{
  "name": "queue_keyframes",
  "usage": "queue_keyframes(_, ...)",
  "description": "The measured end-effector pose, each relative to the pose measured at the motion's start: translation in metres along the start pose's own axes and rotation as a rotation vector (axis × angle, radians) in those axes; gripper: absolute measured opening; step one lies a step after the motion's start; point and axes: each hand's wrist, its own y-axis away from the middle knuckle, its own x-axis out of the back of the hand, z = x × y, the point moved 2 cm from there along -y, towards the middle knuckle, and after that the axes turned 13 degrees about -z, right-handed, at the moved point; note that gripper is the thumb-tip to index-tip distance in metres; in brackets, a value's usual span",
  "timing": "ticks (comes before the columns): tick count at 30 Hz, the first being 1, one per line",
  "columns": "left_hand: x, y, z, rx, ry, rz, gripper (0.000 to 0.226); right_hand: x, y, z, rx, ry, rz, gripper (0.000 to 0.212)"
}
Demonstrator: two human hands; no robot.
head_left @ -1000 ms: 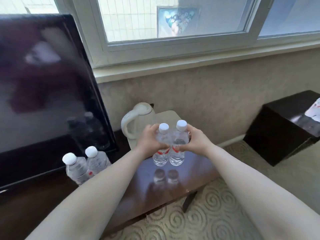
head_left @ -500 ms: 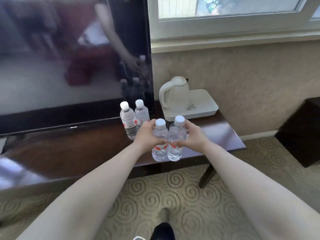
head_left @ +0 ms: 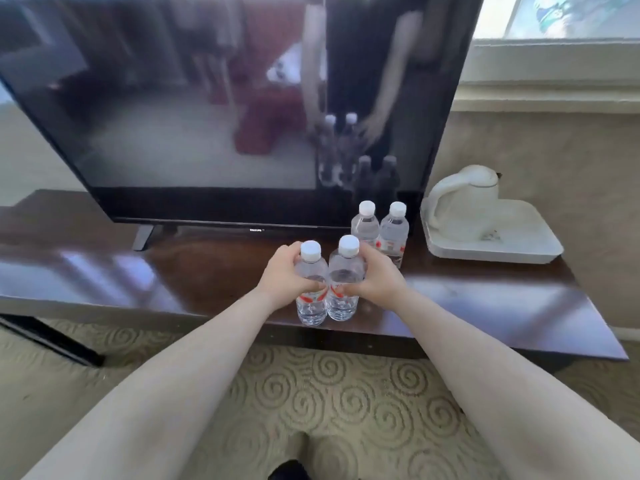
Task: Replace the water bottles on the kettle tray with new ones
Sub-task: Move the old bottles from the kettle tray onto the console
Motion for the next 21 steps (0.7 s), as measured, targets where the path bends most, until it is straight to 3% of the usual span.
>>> queue_keyframes(11,0.080,-0.100,-0.081,0.024,-0.053,-0.016,0.052,-0.028,-0.143,-0.019,-0.109,-0.025,-0.036,0.075)
queue_keyframes(21,0.104,-0.161,-0.112,-0.011,-0.062,-0.083,0.053,-0.034,-0.200,-0.011,-0.199,-0.109,0.071,0.074)
